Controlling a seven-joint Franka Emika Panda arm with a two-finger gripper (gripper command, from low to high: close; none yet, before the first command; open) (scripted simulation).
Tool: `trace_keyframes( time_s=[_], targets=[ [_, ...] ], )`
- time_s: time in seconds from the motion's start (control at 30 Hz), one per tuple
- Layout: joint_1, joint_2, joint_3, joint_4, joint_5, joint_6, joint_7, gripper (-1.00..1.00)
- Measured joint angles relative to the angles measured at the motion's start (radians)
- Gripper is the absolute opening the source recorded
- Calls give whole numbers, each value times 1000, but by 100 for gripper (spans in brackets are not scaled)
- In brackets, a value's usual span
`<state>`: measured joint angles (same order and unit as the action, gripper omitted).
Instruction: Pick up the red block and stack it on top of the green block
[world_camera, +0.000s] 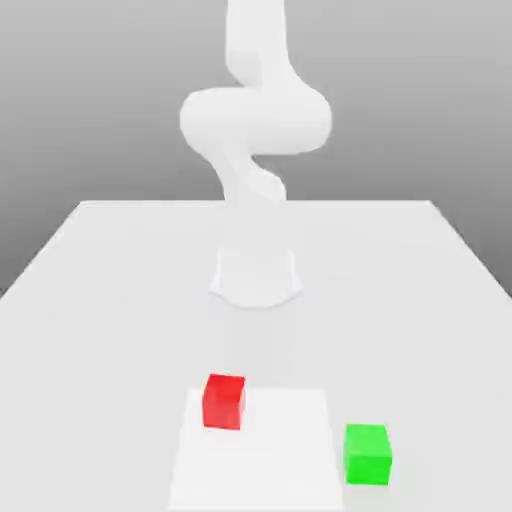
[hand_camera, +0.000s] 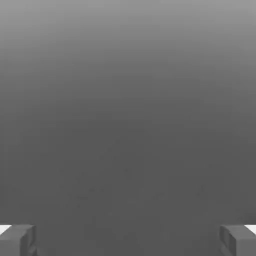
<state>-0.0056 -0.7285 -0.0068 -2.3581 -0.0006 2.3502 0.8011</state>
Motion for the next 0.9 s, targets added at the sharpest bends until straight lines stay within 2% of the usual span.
trace_keyframes(
  time_s=[0.57,0.8,0.83,0.9],
  targets=[
    [-53,630,-50,-470,-8,427,12,0],
    [-73,896,-26,-470,36,646,-19,0],
    [-80,927,-18,-466,36,672,-19,-100],
    [-81,927,-18,-466,35,672,-18,-100]
  ],
)
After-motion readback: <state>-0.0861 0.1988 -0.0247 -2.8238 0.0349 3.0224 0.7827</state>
